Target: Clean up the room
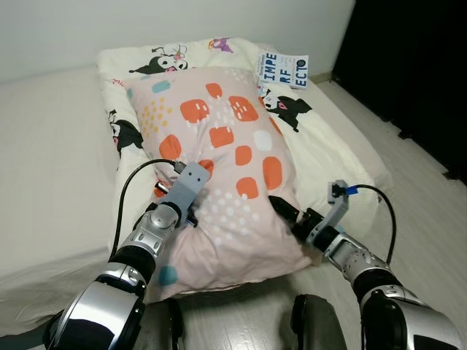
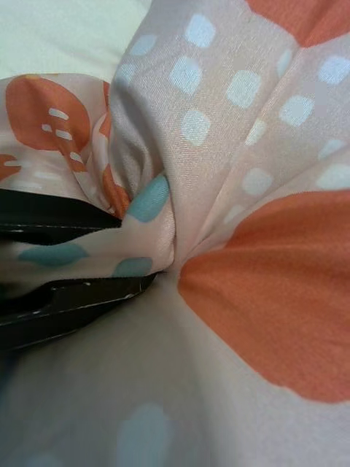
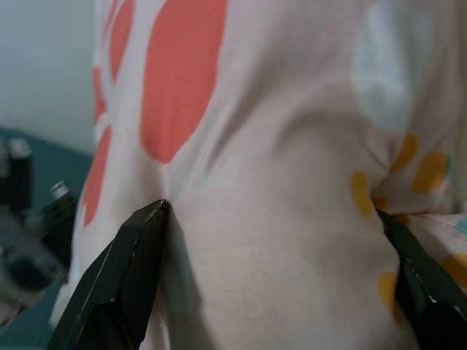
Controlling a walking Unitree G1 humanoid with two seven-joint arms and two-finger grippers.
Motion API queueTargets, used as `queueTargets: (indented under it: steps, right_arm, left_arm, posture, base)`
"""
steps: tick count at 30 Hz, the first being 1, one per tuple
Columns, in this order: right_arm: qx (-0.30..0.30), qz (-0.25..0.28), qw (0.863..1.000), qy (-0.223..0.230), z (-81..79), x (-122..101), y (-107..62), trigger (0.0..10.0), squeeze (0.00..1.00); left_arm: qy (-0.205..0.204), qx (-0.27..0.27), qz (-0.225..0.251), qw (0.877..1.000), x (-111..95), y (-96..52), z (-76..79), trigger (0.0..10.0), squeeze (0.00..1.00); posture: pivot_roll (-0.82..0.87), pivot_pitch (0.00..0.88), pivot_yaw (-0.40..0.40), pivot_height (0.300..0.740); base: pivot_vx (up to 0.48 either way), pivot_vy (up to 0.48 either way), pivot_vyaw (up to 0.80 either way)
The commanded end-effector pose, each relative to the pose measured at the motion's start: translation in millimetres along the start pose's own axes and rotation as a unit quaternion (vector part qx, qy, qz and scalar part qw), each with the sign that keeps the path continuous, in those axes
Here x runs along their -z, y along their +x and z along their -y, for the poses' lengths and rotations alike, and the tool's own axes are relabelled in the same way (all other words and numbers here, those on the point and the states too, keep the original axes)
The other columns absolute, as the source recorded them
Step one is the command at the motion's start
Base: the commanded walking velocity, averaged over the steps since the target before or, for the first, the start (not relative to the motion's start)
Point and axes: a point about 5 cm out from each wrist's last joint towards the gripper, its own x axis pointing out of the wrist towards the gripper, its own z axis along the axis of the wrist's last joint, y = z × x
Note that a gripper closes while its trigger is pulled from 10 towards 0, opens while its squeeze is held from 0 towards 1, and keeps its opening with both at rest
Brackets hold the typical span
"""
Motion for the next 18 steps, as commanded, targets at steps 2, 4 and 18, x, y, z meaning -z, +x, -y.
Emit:
queueTargets:
  steps: [2, 4, 18]
  right_arm:
    - [-0.045, -0.065, 0.997, 0.020, -13.4, 29, 12.5, 10.0, 0.00]
    - [-0.051, -0.059, 0.997, 0.013, -17.1, 24, 16.9, 10.0, 0.00]
    - [0.071, -0.009, 0.996, -0.049, -9.1, 0, 22.4, 0.0, 0.00]
  left_arm:
    - [-0.002, 0.026, -0.052, 0.998, 26, -4.6, 15.0, 0.0, 0.00]
    - [-0.004, 0.026, -0.050, 0.998, 25, -4.3, 15.1, 0.0, 0.00]
    - [-0.048, 0.044, -0.017, 0.998, 13, -1.9, 19.0, 0.0, 0.00]
  posture:
    - [0.12, 0.348, 0.046, 0.553]
    - [0.12, 0.347, 0.045, 0.553]
    - [0.11, 0.341, 0.040, 0.553]
  base:
    - [0.000, 0.000, 0.00]
    - [0.000, 0.000, 0.00]
    - [0.000, 0.000, 0.00]
